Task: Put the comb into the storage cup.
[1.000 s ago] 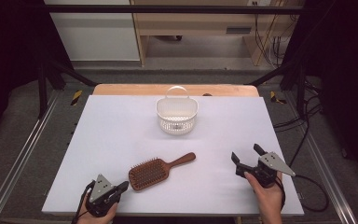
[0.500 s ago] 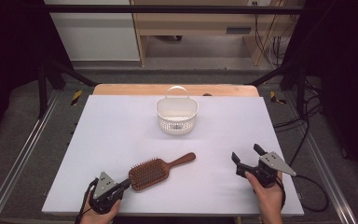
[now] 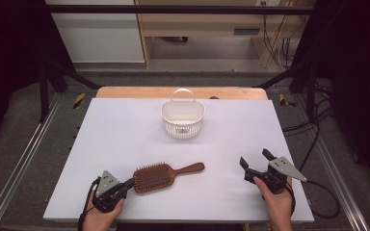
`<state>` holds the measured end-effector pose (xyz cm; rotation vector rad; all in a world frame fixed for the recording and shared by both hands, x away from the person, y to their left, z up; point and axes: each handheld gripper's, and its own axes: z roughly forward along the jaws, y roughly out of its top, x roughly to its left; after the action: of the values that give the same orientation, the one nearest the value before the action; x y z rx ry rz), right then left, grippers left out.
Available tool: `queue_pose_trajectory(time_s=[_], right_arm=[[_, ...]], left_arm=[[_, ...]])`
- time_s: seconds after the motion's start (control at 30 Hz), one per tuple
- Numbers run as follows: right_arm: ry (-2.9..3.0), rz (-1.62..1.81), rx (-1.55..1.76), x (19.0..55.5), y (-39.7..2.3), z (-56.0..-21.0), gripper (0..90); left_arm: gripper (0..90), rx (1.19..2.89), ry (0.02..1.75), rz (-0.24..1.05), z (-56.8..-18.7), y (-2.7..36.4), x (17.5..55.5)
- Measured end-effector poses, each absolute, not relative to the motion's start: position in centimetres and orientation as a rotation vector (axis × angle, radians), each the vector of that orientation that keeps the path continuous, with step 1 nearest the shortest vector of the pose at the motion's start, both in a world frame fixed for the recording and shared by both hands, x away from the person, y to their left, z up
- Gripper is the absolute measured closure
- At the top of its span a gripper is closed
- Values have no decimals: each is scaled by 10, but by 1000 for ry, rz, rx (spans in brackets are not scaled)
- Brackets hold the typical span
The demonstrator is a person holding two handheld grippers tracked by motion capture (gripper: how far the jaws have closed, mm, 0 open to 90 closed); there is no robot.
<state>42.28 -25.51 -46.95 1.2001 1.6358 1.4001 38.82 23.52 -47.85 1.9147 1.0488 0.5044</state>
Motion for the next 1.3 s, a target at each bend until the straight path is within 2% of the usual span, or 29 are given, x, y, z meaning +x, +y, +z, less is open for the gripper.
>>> queue_pose_trajectory(time_s=[0.73,1.3], right_arm=[[1670,1392,1182,423,-252,-469,75],[1797,1345,1135,420,-246,-463,72]], left_arm=[[898,1932,1044,459,-477,233,417],[897,1994,958,444,-473,195,430]])
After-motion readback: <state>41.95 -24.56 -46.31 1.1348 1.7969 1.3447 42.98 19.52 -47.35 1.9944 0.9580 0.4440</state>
